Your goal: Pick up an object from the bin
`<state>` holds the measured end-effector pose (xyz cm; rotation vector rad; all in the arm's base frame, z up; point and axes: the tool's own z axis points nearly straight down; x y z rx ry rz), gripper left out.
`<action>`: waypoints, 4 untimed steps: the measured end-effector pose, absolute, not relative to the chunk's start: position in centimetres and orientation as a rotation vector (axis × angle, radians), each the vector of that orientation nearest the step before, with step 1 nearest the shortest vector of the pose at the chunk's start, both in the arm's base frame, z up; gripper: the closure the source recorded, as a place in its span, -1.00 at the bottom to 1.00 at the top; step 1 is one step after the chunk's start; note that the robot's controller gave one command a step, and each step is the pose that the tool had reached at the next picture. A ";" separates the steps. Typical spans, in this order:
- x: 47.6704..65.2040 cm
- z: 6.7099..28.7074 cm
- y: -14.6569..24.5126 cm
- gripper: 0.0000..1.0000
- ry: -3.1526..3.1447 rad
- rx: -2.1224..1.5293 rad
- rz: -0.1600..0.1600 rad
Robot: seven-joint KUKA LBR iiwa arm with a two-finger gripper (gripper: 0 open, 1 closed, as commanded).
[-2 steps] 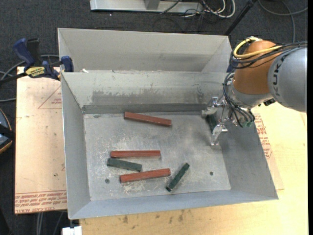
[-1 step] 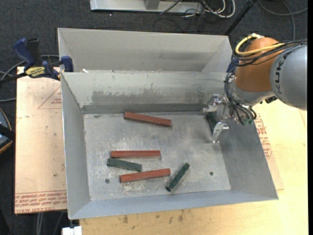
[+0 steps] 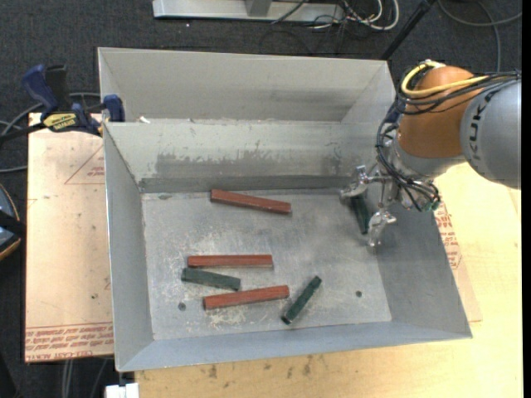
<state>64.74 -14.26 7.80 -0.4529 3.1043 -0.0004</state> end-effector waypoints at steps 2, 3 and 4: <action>65.4 7.6 -15.0 1.00 3.003 -0.979 0.023; 65.4 7.6 -15.0 1.00 3.003 -0.978 0.023; 64.9 12.6 -14.8 1.00 2.997 -0.962 0.011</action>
Offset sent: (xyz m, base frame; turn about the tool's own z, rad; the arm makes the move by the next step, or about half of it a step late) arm 0.0089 -0.0107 -0.0011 -0.3422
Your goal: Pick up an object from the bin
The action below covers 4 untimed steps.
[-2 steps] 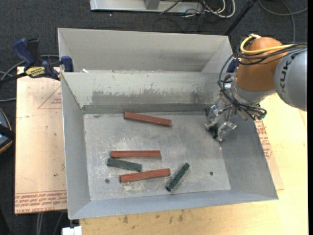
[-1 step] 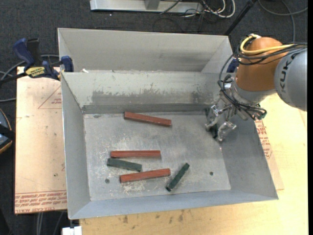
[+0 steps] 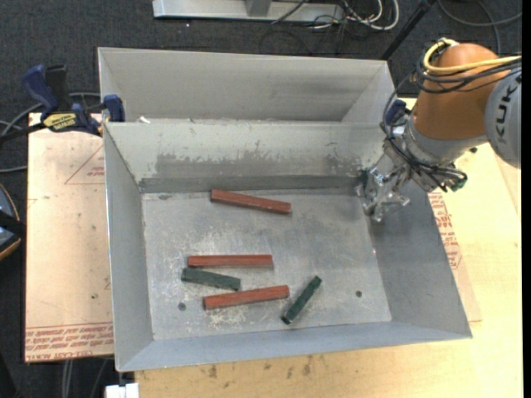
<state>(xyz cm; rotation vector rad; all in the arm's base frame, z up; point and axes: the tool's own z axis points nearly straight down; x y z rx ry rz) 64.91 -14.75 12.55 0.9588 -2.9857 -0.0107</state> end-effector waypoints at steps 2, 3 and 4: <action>64.9 12.8 -14.0 -1.00 -3.005 0.907 -0.007; 65.1 13.3 -14.0 -1.00 -3.011 0.908 -0.003; 65.7 7.5 -14.5 1.00 -2.929 1.162 -0.015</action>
Offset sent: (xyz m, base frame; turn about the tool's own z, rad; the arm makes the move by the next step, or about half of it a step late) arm 0.0009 0.0062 0.0073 0.0351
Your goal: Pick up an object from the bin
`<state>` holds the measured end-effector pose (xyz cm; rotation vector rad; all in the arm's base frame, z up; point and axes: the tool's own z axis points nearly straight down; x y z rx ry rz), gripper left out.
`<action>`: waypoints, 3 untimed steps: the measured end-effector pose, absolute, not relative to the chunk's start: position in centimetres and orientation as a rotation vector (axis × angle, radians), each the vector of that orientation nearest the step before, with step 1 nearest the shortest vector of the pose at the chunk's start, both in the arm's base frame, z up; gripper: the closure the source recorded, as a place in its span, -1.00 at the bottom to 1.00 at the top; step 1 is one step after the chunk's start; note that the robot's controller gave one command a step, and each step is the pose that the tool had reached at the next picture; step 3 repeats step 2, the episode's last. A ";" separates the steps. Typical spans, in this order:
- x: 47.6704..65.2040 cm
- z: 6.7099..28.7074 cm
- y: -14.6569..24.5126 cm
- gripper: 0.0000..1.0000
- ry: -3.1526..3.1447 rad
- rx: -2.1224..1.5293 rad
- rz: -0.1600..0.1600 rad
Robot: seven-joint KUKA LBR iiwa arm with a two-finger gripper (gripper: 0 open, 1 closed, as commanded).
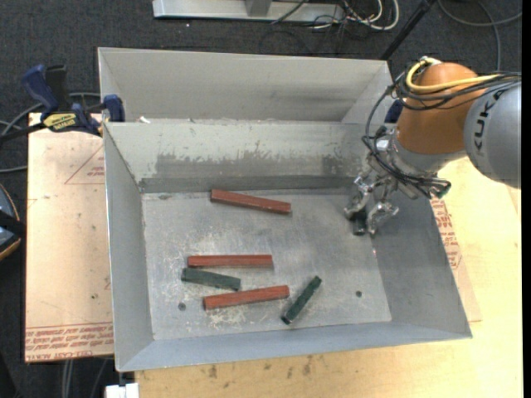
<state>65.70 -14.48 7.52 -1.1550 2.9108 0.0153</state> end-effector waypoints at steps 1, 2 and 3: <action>65.7 7.5 -14.5 1.00 2.911 -1.155 0.015; 63.7 24.8 -12.9 1.00 2.879 -1.237 -0.004; 63.7 24.8 -12.9 1.00 2.879 -1.237 -0.004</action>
Offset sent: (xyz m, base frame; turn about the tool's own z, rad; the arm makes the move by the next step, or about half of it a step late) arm -0.0223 0.0150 0.1705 -0.0595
